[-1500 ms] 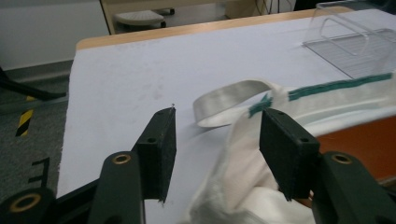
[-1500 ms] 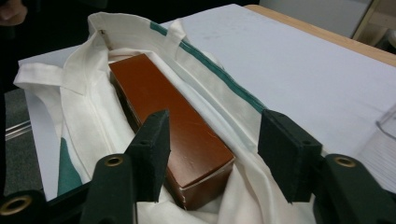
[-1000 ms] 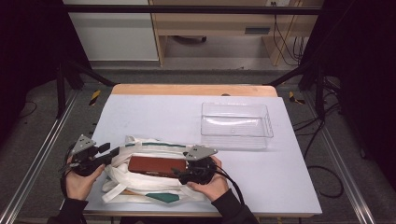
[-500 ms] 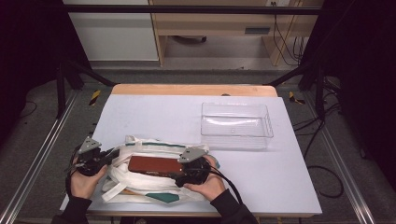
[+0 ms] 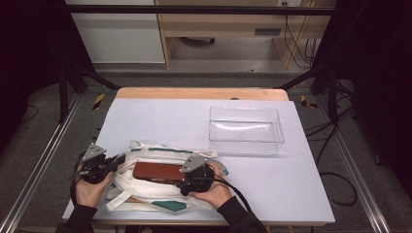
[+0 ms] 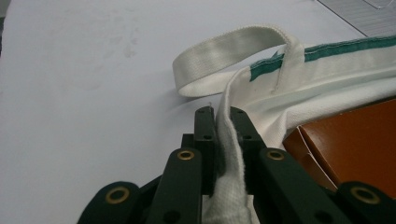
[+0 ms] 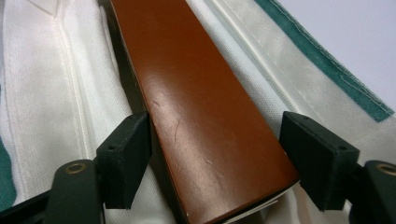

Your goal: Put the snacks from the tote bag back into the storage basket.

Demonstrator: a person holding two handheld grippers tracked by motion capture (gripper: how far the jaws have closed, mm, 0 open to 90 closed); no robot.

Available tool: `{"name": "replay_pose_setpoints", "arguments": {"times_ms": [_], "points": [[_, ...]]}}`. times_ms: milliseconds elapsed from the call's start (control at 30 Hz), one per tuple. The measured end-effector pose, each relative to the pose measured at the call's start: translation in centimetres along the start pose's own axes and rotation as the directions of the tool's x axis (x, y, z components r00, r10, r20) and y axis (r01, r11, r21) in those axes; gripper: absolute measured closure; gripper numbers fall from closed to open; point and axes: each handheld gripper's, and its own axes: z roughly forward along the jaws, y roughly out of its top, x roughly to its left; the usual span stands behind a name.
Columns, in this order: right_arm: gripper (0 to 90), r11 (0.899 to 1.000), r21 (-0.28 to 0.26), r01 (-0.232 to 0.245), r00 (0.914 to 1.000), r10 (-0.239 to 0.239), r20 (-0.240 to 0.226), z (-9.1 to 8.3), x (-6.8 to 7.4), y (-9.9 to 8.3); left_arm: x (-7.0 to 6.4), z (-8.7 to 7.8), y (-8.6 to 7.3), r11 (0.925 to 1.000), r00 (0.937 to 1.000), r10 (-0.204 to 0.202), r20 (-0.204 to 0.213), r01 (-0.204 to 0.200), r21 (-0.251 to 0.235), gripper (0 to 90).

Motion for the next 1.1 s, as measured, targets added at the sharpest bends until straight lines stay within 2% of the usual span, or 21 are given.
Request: {"name": "replay_pose_setpoints", "arguments": {"times_ms": [133,267,367,400,533,633,700,733,833,867,1100], "points": [[32.4,0.998,0.049,-0.034,0.9988,0.036,-0.035,-0.7,-0.3,0.5,0.1,0.0,0.0,0.9998,0.9999,-0.015,0.002,0.015,-0.01,83.2],[34.4,0.995,0.092,-0.029,0.9979,0.034,-0.054,-1.3,-0.1,0.9,0.1,0.0,-0.1,0.9998,0.9999,-0.012,0.005,0.012,-0.016,83.1],[34.2,0.995,0.092,-0.035,0.9976,0.04,-0.056,-1.2,-0.1,0.9,0.0,0.0,-0.1,0.9998,1.0,-0.009,0.003,0.009,-0.016,82.8],[33.6,0.996,0.077,-0.053,0.9964,0.058,-0.063,-1.1,-0.3,0.6,0.1,0.1,-0.1,0.9998,1.0,-0.007,0.002,0.007,-0.017,82.3],[31.8,0.997,0.067,-0.041,0.9976,0.045,-0.052,-1.2,-0.2,0.7,0.1,0.0,-0.1,0.9997,1.0,-0.006,0.008,0.006,-0.025,81.1],[31.7,0.999,-0.003,-0.054,0.9956,0.054,-0.077,-1.6,0.0,1.4,0.2,-0.1,-0.1,0.9996,0.9999,-0.009,0.012,0.009,-0.028,80.2],[31.9,0.999,-0.009,-0.038,0.996,0.038,-0.081,-1.7,0.2,2.0,0.2,-0.1,-0.1,0.9996,0.9999,-0.006,0.012,0.006,-0.029,80.3],[31.8,1.0,-0.015,-0.027,0.9958,0.025,-0.088,-1.3,0.3,2.7,0.2,-0.1,-0.1,0.9996,0.9999,-0.005,0.012,0.005,-0.029,80.3],[31.8,1.0,-0.007,-0.021,0.9948,0.02,-0.1,-0.6,0.4,3.3,0.1,-0.2,-0.1,0.9996,0.9999,0.0,0.011,0.001,-0.027,80.3],[32.0,1.0,0.018,-0.011,0.9936,0.013,-0.112,0.3,0.4,3.8,0.2,-0.2,-0.1,0.9997,0.9999,0.0,0.015,0.001,-0.026,80.4],[35.7,0.996,0.089,0.018,0.9917,-0.006,-0.128,2.4,0.5,4.4,0.2,-0.2,-0.1,0.9997,0.9998,0.001,0.017,0.0,-0.024,80.5]]}}
